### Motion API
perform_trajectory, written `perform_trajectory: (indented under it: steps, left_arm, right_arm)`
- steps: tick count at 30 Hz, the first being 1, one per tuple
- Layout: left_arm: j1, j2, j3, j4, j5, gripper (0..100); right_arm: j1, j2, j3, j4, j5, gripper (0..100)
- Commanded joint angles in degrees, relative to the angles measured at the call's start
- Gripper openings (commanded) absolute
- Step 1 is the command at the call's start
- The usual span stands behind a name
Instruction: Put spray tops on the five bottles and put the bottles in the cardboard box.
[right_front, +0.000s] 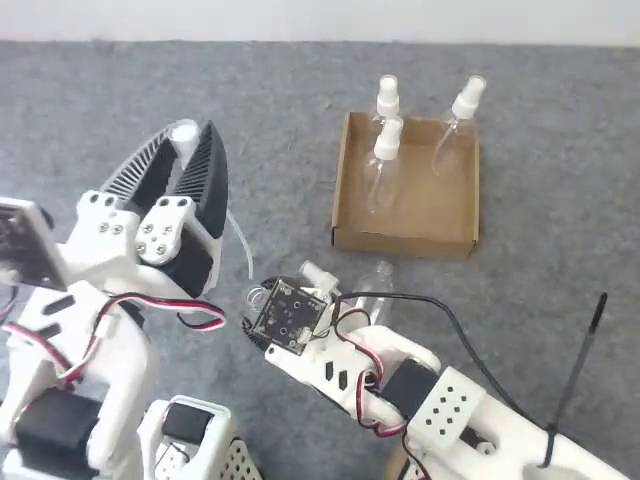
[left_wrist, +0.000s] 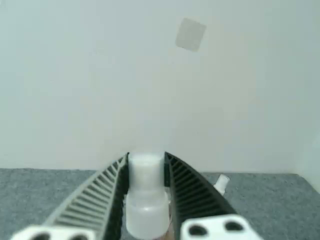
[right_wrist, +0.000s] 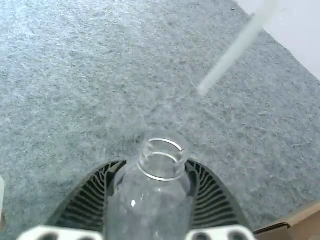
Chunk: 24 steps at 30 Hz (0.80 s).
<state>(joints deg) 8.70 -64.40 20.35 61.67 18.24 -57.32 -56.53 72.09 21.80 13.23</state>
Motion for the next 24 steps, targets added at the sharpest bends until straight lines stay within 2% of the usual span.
perform_trajectory:
  steps: [1, 17, 21, 24]
  left_arm:
    - [0.26, -0.35, 1.19, -1.85, 0.79, 1]
    - [0.79, -0.09, 8.4, -1.93, 0.88, 1]
    - [0.79, -0.44, 8.4, -1.93, 0.88, 1]
    - [0.53, -0.44, 5.41, -2.55, 0.79, 1]
  right_arm:
    - [-0.4, -1.54, -0.88, -1.01, -0.53, 0.6]
    - [-0.22, -16.13, 1.23, 4.97, -0.62, 0.6]
    - [4.7, -15.87, 1.14, 4.88, -1.23, 0.6]
    - [7.25, -15.43, 1.05, 4.88, -5.36, 0.6]
